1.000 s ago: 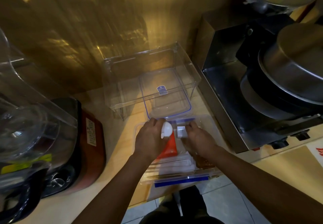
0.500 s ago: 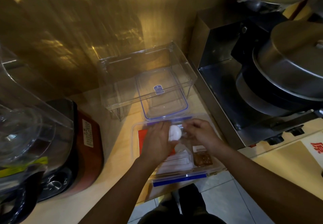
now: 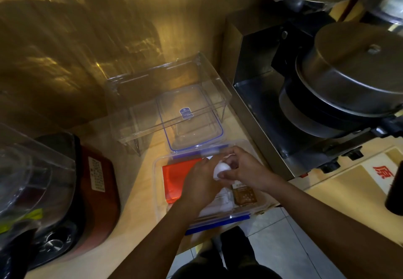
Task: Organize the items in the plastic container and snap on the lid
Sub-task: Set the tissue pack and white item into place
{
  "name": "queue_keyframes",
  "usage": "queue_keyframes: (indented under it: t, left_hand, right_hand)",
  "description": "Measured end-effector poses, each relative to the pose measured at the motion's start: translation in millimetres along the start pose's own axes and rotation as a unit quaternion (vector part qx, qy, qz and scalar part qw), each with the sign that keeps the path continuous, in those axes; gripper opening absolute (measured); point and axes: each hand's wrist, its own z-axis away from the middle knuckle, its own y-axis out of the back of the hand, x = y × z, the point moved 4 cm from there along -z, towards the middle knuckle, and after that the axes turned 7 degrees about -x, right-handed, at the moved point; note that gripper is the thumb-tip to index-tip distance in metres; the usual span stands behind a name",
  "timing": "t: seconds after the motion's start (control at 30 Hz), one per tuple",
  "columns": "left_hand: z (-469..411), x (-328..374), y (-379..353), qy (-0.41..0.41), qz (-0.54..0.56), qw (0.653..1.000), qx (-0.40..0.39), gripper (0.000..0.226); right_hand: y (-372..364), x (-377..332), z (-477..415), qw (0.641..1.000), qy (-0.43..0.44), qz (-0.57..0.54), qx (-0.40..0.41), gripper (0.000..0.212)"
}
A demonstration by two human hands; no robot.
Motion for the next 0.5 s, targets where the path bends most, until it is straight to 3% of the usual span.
queue_keyframes:
  t: [0.13,0.23,0.3,0.4,0.5]
  left_hand:
    - [-7,0,11,0.058,0.135,0.988,-0.048,0.024]
    - [-2,-4,14,0.156,0.389,0.908,0.015,0.018]
    - [1,-6,12,0.189,0.475,0.858,0.054,0.016]
    - [7,-2,5,0.213,0.530,0.820,0.031,0.014]
    - [11,0,-1,0.243,0.513,0.823,0.001,0.021]
  right_hand:
    - [1,-10,-3,0.999,0.028,-0.024,0.010,0.061]
    - [4,-15,0,0.995,0.042,-0.087,0.031,0.047]
    - [2,-17,2,0.996,0.057,-0.074,0.012,0.042]
    - [-2,-17,4,0.996,0.072,-0.044,0.005,0.046]
    - [-2,-12,2,0.996,0.077,-0.046,0.016,0.045]
